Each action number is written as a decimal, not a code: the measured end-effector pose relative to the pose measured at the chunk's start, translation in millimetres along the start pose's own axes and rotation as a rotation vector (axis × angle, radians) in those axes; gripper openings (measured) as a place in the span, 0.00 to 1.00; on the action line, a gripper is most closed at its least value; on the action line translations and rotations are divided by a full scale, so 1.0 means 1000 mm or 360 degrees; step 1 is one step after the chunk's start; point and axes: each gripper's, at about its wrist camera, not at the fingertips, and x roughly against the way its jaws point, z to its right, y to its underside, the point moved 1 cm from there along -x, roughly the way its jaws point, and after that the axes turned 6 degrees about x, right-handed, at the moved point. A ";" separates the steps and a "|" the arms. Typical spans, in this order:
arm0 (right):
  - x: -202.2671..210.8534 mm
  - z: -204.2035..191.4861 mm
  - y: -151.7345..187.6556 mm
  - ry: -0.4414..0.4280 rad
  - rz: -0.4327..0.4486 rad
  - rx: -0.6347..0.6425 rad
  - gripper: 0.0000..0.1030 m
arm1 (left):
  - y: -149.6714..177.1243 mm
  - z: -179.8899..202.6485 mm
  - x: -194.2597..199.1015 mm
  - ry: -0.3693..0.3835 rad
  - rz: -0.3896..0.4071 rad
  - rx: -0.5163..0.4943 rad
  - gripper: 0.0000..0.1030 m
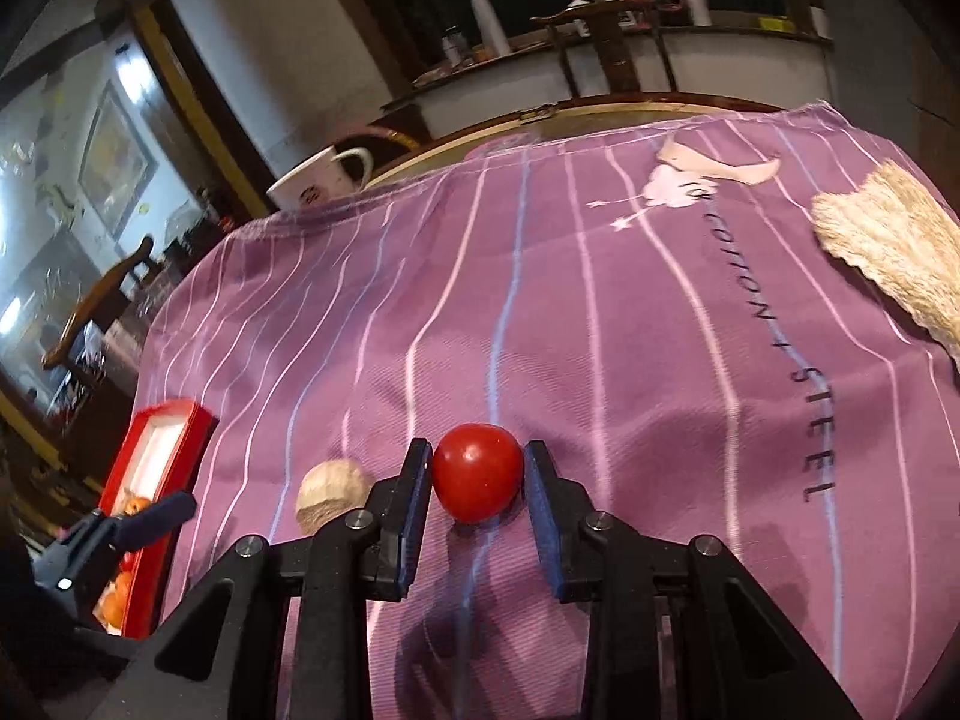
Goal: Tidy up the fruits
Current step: 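Grasp the red tomato with right tool while left tool grasps the cream block, then carry the cream block and red tomato toward the tray with both tools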
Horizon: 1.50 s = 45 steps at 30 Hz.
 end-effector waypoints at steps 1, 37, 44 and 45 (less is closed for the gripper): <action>0.001 0.003 0.000 0.0000 0.0003 -0.0021 0.33 | -0.002 0.002 -0.003 0.0026 -0.0002 0.0000 0.89; 0.061 -0.069 0.013 -0.0031 0.0147 0.0301 0.33 | 0.042 -0.058 0.119 -0.0015 0.0283 0.0182 0.33; 0.083 -0.127 0.032 -0.0198 0.0142 0.0442 0.33 | 0.065 -0.096 0.154 -0.0110 0.0339 0.0318 0.33; 0.086 -0.138 0.035 -0.0228 0.0141 0.0474 0.33 | 0.068 -0.103 0.158 -0.0121 0.0353 0.0342 0.33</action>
